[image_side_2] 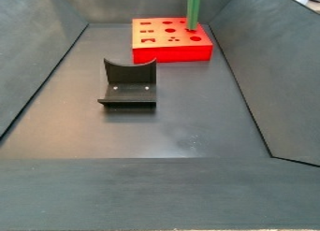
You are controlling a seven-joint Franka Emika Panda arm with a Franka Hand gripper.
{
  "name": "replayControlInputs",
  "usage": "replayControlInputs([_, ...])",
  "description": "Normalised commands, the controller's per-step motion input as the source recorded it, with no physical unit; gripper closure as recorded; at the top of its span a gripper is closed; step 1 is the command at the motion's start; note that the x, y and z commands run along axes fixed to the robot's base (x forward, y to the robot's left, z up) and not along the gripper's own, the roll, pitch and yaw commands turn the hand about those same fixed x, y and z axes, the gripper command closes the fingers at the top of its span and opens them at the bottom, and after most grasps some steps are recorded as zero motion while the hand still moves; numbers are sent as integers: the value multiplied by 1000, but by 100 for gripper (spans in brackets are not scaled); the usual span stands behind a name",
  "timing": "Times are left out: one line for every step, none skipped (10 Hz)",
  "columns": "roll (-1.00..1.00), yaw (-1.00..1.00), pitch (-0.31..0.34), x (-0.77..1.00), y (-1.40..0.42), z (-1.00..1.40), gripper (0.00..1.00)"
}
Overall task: Pick up the star object. Move up. Move to above the board. Insert the star object.
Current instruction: Insert the star object.
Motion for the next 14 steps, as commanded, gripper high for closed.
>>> replayControlInputs([3, 0, 26, 123, 0, -29, 100])
replayControlInputs([27, 0, 41, 137, 0, -40, 100])
replayControlInputs([39, 0, 3, 40, -34, -17, 100])
replayControlInputs([43, 0, 0, 17, -40, -20, 100])
replayControlInputs([56, 0, 0, 9, -57, -51, 100])
replayControlInputs([87, 0, 0, 74, -97, -80, 100])
replayControlInputs([107, 0, 16, 117, -134, -86, 100])
replayControlInputs([91, 0, 11, 86, -114, -60, 100])
replayControlInputs([97, 0, 10, 74, -129, -60, 100])
replayControlInputs([76, 0, 7, 103, -37, -69, 100])
replayControlInputs([34, 0, 0, 23, 0, -66, 100])
replayControlInputs([54, 0, 0, 34, 0, -66, 100])
replayControlInputs([43, 20, 0, 77, 0, -66, 100])
replayControlInputs([40, 26, 0, 66, 0, -60, 100])
